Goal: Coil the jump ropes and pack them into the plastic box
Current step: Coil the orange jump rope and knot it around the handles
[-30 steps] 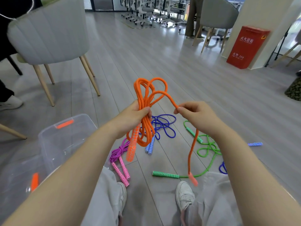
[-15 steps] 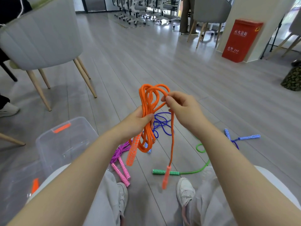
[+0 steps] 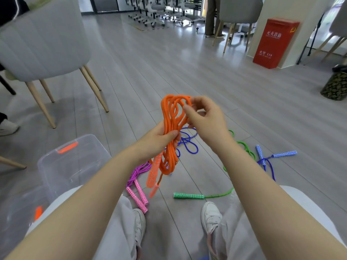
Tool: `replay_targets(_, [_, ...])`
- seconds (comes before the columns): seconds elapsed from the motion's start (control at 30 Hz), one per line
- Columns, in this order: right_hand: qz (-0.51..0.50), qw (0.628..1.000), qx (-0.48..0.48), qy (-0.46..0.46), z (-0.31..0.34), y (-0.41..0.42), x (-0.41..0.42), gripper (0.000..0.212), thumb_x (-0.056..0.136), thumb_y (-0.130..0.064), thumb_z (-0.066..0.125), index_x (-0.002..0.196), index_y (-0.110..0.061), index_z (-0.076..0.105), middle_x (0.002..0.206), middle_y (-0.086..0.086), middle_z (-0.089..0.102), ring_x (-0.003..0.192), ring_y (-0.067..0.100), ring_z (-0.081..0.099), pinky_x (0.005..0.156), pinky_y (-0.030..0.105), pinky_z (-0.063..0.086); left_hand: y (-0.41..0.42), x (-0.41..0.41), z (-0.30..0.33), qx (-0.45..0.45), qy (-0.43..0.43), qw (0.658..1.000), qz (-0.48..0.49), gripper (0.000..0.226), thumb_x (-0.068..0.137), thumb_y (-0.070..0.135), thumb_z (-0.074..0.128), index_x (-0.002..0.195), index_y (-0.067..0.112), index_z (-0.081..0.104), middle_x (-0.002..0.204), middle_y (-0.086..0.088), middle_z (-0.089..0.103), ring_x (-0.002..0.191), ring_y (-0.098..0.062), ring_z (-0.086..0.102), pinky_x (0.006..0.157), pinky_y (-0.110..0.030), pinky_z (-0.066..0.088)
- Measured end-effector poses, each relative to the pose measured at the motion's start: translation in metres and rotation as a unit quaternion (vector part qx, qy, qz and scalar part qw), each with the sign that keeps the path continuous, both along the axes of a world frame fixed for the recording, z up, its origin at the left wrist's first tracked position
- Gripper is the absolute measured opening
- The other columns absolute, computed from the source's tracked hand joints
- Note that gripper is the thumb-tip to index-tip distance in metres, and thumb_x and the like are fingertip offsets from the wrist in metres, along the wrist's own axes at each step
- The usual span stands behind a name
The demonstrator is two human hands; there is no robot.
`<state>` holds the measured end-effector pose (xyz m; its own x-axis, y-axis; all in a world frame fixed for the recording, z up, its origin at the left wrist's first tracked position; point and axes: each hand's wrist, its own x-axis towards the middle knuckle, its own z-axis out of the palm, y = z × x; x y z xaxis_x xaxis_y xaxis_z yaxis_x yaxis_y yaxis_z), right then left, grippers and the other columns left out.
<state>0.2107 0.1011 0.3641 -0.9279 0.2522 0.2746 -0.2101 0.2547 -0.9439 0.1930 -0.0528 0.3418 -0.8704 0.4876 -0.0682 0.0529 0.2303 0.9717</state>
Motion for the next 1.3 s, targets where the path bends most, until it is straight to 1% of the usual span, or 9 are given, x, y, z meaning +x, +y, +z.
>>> replay_targets(0.13, [-0.087,0.993,-0.036,-0.064,-0.015,0.002,-0.012,0.011,0.080,-0.018,0.041,0.082,-0.028,0.046,0.072,0.001,0.058,0.064,0.021,0.053,0.069,0.056,0.055,-0.006,-0.004,0.006,0.064,-0.015,0.997,0.036,0.007,0.100,0.013,0.046,0.105,0.014,0.051,0.084,-0.008,0.055,0.068,-0.015,0.055,0.062,-0.032,0.052])
replay_targets(0.23, [0.052,0.965,0.073,-0.245,-0.034,0.001,-0.013,0.024,0.085,-0.009,0.048,0.100,-0.027,0.055,0.100,0.005,0.068,0.084,0.021,0.062,0.085,0.053,0.054,-0.014,-0.008,0.008,0.127,-0.046,0.991,0.025,0.010,0.102,0.013,0.042,0.108,0.014,0.049,0.079,0.001,0.054,0.065,-0.012,0.054,0.062,-0.027,0.050])
replay_targets(0.3, [0.174,0.928,0.145,-0.295,-0.051,-0.007,-0.007,0.031,0.083,-0.015,0.055,0.110,-0.028,0.060,0.111,-0.001,0.068,0.101,0.015,0.064,0.095,0.044,0.052,-0.019,-0.010,0.009,0.160,-0.062,0.985,0.013,0.010,0.101,0.012,0.041,0.108,0.013,0.049,0.079,0.001,0.054,0.066,-0.013,0.055,0.062,-0.025,0.051])
replay_targets(0.47, [0.269,0.872,0.262,-0.313,-0.068,-0.020,0.007,0.015,0.089,-0.017,0.056,0.100,-0.012,0.063,0.085,-0.004,0.071,0.087,0.014,0.066,0.085,0.030,0.051,-0.032,-0.017,0.012,0.170,-0.038,0.983,0.062,0.011,0.099,0.006,0.045,0.104,0.013,0.051,0.079,-0.002,0.056,0.061,-0.011,0.060,0.057,-0.025,0.053])
replay_targets(0.63, [0.252,0.843,0.342,-0.330,-0.061,-0.007,0.011,0.012,0.092,-0.020,0.047,0.090,-0.013,0.057,0.076,-0.001,0.068,0.075,0.013,0.063,0.079,0.034,0.051,-0.054,-0.041,0.001,-0.034,0.092,0.974,0.205,0.017,0.095,0.011,0.051,0.109,0.021,0.049,0.088,-0.008,0.061,0.076,-0.022,0.061,0.078,-0.044,0.055])
replay_targets(0.77, [0.249,0.874,0.298,-0.292,-0.046,-0.004,0.011,0.014,0.094,-0.026,0.052,0.093,-0.017,0.063,0.072,-0.003,0.054,0.066,0.015,0.056,0.072,0.037,0.055,-0.068,-0.050,-0.008,-0.282,0.182,0.913,0.232,0.022,0.096,0.020,0.047,0.114,0.008,0.041,0.106,-0.020,0.061,0.095,-0.039,0.060,0.080,-0.043,0.047])
replay_targets(0.97, [0.243,0.885,0.381,-0.111,-0.024,-0.012,0.021,0.015,0.097,-0.038,0.051,0.093,-0.033,0.064,0.055,-0.012,0.048,0.053,0.006,0.043,0.052,0.019,0.031,-0.070,-0.049,-0.028,-0.495,0.236,0.832,0.085,0.023,0.095,0.010,0.039,0.117,0.006,0.037,0.115,-0.021,0.056,0.099,-0.043,0.056,0.077,-0.044,0.042])
replay_targets(1.17, [0.157,0.908,0.387,-0.036,-0.006,0.012,0.014,0.009,0.092,-0.028,0.061,0.094,-0.027,0.070,0.068,-0.015,0.061,0.064,-0.002,0.055,0.060,0.019,0.040,-0.044,-0.022,-0.047,-0.423,0.107,0.885,-0.164,0.022,0.086,0.005,0.044,0.107,0.010,0.041,0.093,-0.018,0.060,0.073,-0.023,0.051,0.070,-0.045,0.046])
replay_targets(1.3, [0.158,0.901,0.404,-0.011,-0.010,0.012,0.007,0.010,0.088,-0.031,0.066,0.095,-0.027,0.071,0.075,-0.013,0.065,0.068,0.005,0.057,0.065,0.026,0.047,-0.024,0.006,-0.044,-0.403,0.091,0.873,-0.260,0.018,0.085,0.011,0.048,0.091,0.026,0.041,0.082,-0.007,0.057,0.068,-0.017,0.050,0.070,-0.038,0.050])
